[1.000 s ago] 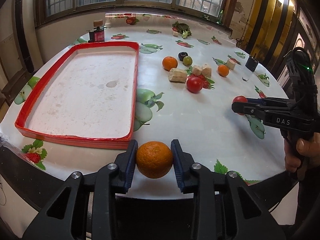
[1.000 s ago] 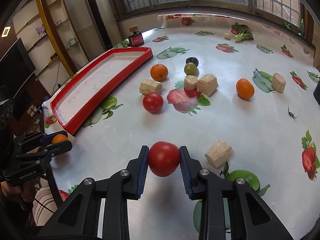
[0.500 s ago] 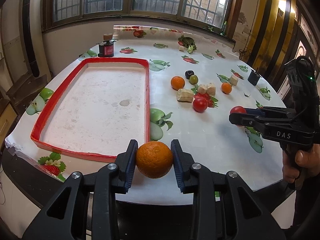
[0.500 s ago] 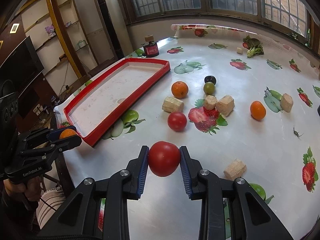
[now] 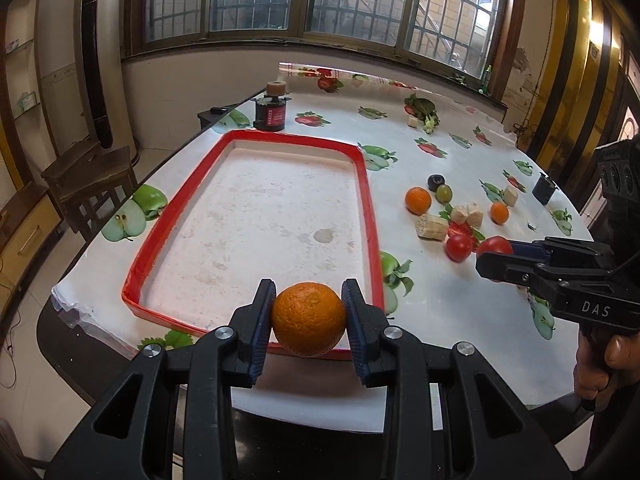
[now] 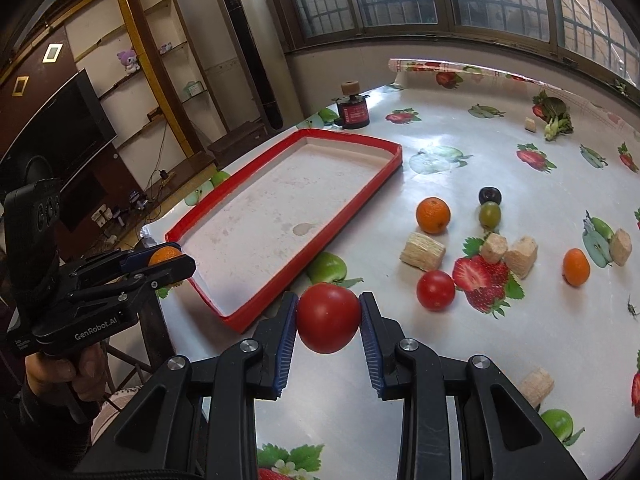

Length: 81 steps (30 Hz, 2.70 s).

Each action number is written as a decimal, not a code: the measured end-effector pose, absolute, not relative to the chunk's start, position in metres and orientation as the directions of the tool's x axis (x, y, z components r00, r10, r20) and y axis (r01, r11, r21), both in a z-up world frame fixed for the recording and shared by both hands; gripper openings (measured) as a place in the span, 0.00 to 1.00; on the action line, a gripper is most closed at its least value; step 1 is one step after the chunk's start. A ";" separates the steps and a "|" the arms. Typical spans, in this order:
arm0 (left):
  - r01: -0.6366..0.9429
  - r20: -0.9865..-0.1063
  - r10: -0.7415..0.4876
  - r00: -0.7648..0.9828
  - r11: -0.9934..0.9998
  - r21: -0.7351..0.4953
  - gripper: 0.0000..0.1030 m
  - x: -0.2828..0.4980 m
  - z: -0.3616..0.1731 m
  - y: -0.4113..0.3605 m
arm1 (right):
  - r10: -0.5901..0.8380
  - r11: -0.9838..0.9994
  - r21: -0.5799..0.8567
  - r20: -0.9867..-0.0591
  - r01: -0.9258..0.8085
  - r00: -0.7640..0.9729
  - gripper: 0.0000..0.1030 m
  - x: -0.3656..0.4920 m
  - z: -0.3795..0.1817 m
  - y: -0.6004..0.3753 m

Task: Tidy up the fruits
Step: 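Carry the orange with the left gripper while the right carries the tomato into the tray, then open the right gripper to drop the tomato while the left releases the orange in the tray, then move the left gripper to another red tomato while the right approaches an orange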

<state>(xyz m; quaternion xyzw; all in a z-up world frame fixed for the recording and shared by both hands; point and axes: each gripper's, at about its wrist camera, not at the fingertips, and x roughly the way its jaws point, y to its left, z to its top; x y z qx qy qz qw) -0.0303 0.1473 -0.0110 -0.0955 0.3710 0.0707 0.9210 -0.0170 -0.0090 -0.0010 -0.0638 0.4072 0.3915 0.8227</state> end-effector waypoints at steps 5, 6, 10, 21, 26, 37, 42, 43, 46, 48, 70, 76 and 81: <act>-0.234 -0.696 0.092 0.712 0.966 -0.112 0.31 -0.025 -0.010 0.165 | 0.615 0.659 0.227 -0.712 -0.717 0.340 0.30 -0.017 0.001 0.014; -0.241 -0.696 0.098 0.711 0.964 -0.110 0.31 -0.025 -0.010 0.169 | 0.618 0.656 0.230 -0.710 -0.719 0.336 0.30 -0.016 0.000 0.018; -0.276 -0.703 0.123 0.701 0.955 -0.108 0.31 -0.020 -0.013 0.187 | 0.627 0.644 0.238 -0.708 -0.727 0.323 0.30 -0.012 0.000 0.036; -0.335 -0.732 0.170 0.660 0.939 -0.084 0.31 0.004 -0.026 0.217 | 0.614 0.628 0.226 -0.732 -0.745 0.296 0.30 0.010 -0.017 0.092; -0.342 -0.760 0.164 0.629 0.936 -0.081 0.31 0.016 -0.037 0.224 | 0.587 0.642 0.216 -0.755 -0.736 0.291 0.30 0.040 -0.029 0.115; -0.345 -0.801 0.165 0.575 0.937 -0.055 0.31 0.030 -0.059 0.227 | 0.524 0.639 0.195 -0.818 -0.744 0.236 0.31 0.074 -0.066 0.151; -0.340 -0.821 0.162 0.547 0.940 -0.041 0.40 0.032 -0.068 0.223 | 0.525 0.629 0.196 -0.821 -0.752 0.225 0.39 0.072 -0.069 0.153; -0.343 -0.823 0.156 0.546 0.938 -0.050 0.48 0.031 -0.067 0.223 | 0.532 0.627 0.205 -0.818 -0.751 0.220 0.41 0.072 -0.067 0.152; -0.348 -0.814 0.159 0.559 0.936 -0.056 0.49 0.028 -0.060 0.223 | 0.540 0.632 0.212 -0.810 -0.746 0.228 0.44 0.072 -0.060 0.146; -0.353 -0.807 0.173 0.564 0.935 -0.047 0.49 0.026 -0.055 0.222 | 0.550 0.634 0.218 -0.801 -0.742 0.235 0.53 0.071 -0.054 0.140; -0.272 -0.772 0.134 0.621 0.961 -0.052 0.51 0.028 -0.023 0.165 | 0.581 0.709 0.247 -0.737 -0.661 0.347 0.56 0.061 -0.008 0.032; -0.231 -0.772 0.096 0.629 0.971 -0.068 0.51 0.036 -0.021 0.143 | 0.564 0.750 0.256 -0.729 -0.609 0.388 0.57 0.063 -0.005 -0.006; -0.183 -0.768 0.055 0.639 0.980 -0.082 0.51 0.042 -0.018 0.122 | 0.544 0.783 0.256 -0.724 -0.567 0.424 0.57 0.062 -0.002 -0.038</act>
